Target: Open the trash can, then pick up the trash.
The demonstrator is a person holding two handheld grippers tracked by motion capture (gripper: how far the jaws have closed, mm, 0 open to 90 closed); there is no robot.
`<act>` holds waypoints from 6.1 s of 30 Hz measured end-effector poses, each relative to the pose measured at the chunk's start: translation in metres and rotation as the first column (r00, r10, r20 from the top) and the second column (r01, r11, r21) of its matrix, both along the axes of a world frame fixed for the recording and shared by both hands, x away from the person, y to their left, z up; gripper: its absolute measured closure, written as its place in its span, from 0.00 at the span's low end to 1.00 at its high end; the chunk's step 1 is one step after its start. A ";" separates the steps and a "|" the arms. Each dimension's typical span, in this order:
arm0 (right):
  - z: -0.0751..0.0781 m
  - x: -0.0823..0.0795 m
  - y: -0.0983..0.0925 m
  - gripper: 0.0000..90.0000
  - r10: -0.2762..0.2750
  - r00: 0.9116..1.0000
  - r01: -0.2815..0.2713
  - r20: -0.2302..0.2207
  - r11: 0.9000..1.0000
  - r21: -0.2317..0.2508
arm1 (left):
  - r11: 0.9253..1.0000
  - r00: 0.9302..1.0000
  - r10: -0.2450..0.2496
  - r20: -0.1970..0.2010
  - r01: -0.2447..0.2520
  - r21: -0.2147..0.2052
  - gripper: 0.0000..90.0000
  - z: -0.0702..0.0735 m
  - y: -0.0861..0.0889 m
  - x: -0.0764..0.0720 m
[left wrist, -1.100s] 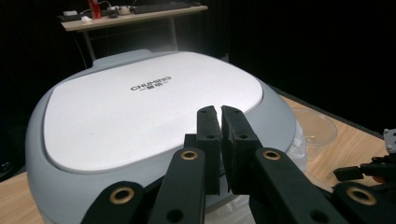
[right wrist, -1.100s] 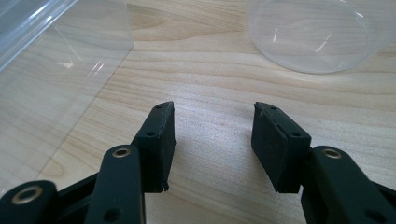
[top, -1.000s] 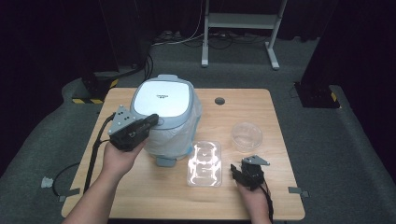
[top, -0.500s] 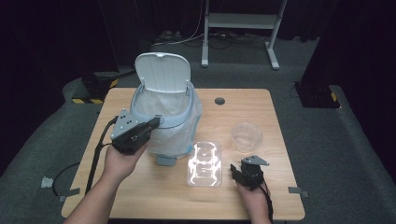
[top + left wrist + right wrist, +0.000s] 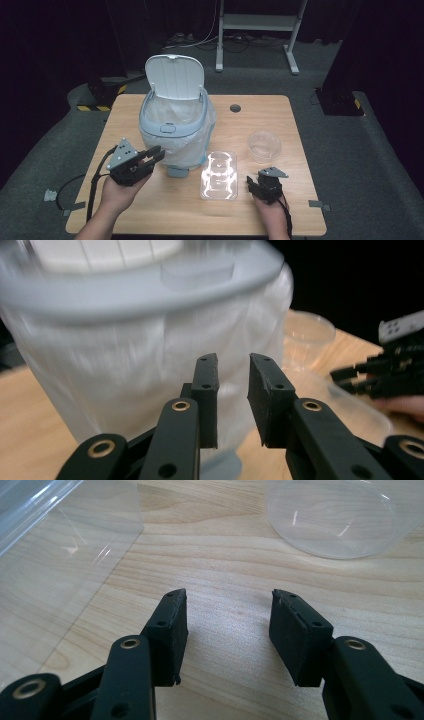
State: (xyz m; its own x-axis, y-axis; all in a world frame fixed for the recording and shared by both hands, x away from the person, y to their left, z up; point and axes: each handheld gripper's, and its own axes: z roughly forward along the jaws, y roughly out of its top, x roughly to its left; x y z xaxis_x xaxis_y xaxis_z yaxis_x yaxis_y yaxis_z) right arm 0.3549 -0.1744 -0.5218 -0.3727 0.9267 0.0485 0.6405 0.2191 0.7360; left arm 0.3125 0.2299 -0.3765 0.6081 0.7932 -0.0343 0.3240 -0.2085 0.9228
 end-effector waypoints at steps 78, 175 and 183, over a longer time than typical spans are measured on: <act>0.017 -0.028 0.075 0.63 0.176 0.971 -0.168 0.160 0.984 -0.061 | 0.998 0.979 0.066 -0.191 -0.069 -0.011 0.54 -0.140 0.003 -0.016; 0.031 -0.034 0.103 0.39 0.227 0.974 -0.215 -0.010 0.938 0.272 | 0.981 0.956 -0.089 -0.278 0.037 -0.188 0.42 -0.128 0.001 -0.007; 0.036 -0.041 0.103 0.50 0.219 0.975 -0.217 0.019 0.945 0.243 | 0.985 0.963 -0.081 -0.256 0.038 -0.168 0.49 -0.126 0.001 -0.014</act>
